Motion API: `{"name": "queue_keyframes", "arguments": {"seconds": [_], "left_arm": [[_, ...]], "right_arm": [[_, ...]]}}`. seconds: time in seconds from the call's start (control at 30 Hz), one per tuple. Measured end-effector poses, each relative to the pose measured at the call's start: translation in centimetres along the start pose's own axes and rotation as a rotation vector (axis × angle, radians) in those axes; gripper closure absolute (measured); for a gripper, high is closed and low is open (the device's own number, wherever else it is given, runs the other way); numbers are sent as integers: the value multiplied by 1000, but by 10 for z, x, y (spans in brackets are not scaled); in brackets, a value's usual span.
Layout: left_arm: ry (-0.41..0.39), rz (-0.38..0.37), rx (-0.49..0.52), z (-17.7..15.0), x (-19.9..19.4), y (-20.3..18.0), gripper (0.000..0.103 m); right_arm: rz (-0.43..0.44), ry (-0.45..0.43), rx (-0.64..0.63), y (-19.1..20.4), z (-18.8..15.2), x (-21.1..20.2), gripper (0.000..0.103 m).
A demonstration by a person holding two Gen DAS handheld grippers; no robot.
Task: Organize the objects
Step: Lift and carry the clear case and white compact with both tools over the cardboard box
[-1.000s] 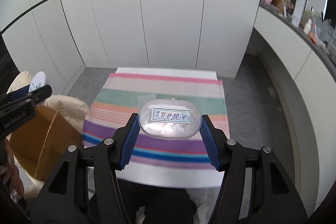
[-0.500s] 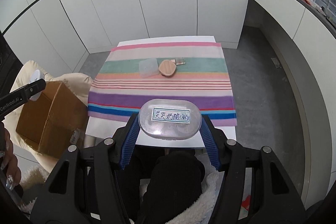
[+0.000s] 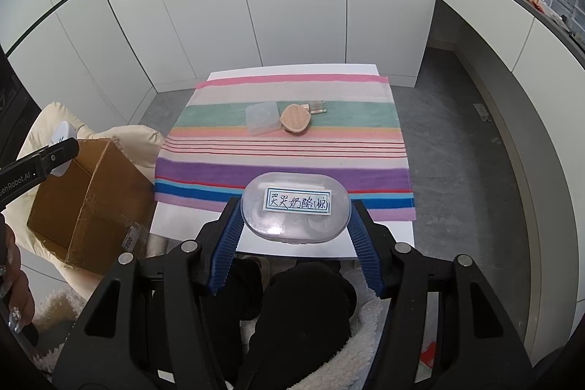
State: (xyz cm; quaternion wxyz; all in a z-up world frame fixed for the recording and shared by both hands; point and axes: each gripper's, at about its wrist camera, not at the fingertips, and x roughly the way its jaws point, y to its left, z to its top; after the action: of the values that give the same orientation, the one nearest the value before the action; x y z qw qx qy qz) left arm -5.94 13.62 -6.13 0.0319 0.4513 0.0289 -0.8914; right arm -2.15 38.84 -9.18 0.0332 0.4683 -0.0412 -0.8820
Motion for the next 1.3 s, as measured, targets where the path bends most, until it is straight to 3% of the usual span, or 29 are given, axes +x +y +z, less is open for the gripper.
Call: {"name": "queue_keyframes", "arguments": {"seconds": [0.23, 0.43, 0.73, 1.03, 1.17, 1.3], "left_arm": [[19, 3, -41, -5, 4, 23, 45], [9, 49, -116, -14, -3, 65, 45], [2, 170, -275, -39, -23, 156, 45], [31, 288, -456, -88, -41, 250, 45], [65, 274, -550, -107, -38, 285, 45], [70, 279, -579, -110, -32, 298, 45]], "right_arm": [[-3, 9, -29, 16, 2, 5, 43], [38, 15, -100, 54, 3, 13, 43], [139, 31, -250, 140, 6, 27, 43], [290, 66, -470, 259, -13, 29, 43], [353, 92, -582, 309, -31, 32, 43], [376, 113, -626, 331, -42, 34, 43]]}}
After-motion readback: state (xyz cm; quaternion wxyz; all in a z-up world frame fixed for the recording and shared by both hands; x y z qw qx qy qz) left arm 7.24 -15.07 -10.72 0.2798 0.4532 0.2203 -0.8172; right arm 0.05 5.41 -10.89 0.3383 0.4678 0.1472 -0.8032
